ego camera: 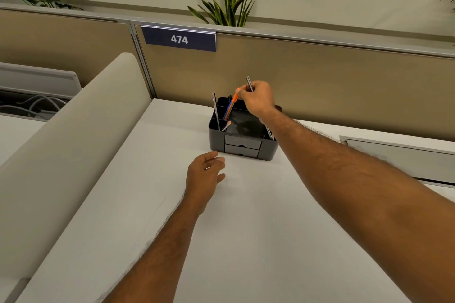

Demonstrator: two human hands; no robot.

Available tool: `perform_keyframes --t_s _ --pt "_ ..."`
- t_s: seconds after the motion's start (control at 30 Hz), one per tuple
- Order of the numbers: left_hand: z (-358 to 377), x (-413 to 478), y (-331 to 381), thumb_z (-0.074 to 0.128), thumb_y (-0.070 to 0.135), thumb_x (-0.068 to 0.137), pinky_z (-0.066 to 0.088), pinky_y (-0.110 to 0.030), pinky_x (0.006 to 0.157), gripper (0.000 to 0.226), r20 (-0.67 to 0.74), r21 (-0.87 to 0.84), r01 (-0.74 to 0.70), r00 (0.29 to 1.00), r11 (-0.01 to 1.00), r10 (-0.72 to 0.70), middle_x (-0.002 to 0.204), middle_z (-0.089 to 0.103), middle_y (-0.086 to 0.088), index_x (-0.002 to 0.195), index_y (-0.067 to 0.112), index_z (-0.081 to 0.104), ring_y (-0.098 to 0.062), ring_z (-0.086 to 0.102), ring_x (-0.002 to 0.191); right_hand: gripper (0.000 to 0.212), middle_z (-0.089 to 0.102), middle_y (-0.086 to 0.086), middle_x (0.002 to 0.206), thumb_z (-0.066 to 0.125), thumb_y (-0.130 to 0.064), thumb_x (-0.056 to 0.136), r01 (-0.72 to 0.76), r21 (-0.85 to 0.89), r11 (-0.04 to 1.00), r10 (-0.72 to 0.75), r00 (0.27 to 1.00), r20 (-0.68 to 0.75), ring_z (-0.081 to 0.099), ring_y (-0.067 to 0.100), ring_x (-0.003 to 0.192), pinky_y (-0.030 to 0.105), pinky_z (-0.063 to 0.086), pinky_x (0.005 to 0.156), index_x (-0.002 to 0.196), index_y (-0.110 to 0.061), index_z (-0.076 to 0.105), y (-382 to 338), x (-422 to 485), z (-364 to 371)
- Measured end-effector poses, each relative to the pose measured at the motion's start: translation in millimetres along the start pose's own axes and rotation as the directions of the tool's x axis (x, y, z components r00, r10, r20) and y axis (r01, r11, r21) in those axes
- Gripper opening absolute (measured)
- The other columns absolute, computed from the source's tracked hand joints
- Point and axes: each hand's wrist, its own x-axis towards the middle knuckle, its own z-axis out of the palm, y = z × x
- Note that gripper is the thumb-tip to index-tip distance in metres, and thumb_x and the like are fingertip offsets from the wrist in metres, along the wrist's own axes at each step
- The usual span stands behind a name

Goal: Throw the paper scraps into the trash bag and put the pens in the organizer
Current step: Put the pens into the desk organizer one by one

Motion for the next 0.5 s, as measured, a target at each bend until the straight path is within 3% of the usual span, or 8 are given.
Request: perform_keyframes --t_s 0.1,0.17,0.3,0.5 --pt "-1 -1 -2 0.060 0.012 0.095 0.056 -0.045 0.094 0.033 -0.004 0.003 0.003 1.000 1.000 -0.003 0.121 0.065 -0.012 0.128 0.009 0.058 -0.024 0.065 0.110 0.031 0.063 0.000 0.094 0.068 -0.033 0.090 0.005 0.027 1.000 -0.005 1.000 0.005 0.060 0.014 0.086 0.030 0.052 0.082 0.109 -0.008 0.063 -2 -6 -5" --pt "-1 -1 -2 0.060 0.012 0.095 0.056 -0.045 0.094 0.033 -0.004 0.007 0.004 1.000 1.000 -0.004 0.121 0.065 -0.011 0.128 0.009 0.058 -0.025 0.065 0.110 0.028 0.060 0.001 0.092 0.054 -0.039 0.098 0.023 0.086 0.996 -0.023 1.000 0.004 0.054 0.011 0.079 0.025 0.046 0.071 0.107 -0.013 0.057 -7 -10 -10" --pt "0 -2 -4 0.061 0.013 0.095 0.056 -0.045 0.094 0.031 0.003 0.009 0.005 1.000 1.000 -0.005 0.119 0.066 -0.012 0.125 0.009 0.059 -0.024 0.066 0.109 0.019 0.058 0.001 0.080 0.037 -0.025 0.106 0.067 0.306 0.950 -0.075 0.997 0.014 0.048 0.008 0.060 0.023 0.042 0.054 0.095 -0.019 0.051 -19 -13 -21" --pt "4 -4 -4 0.061 0.013 0.094 0.057 -0.045 0.092 0.026 0.015 0.019 0.002 1.000 1.000 -0.002 0.118 0.067 -0.012 0.120 0.011 0.061 -0.024 0.067 0.107 0.010 0.060 0.006 0.082 0.037 -0.016 0.106 0.141 0.542 0.829 -0.179 0.984 0.018 0.063 0.017 0.062 0.030 0.058 0.063 0.098 -0.020 0.043 -49 -15 -22"
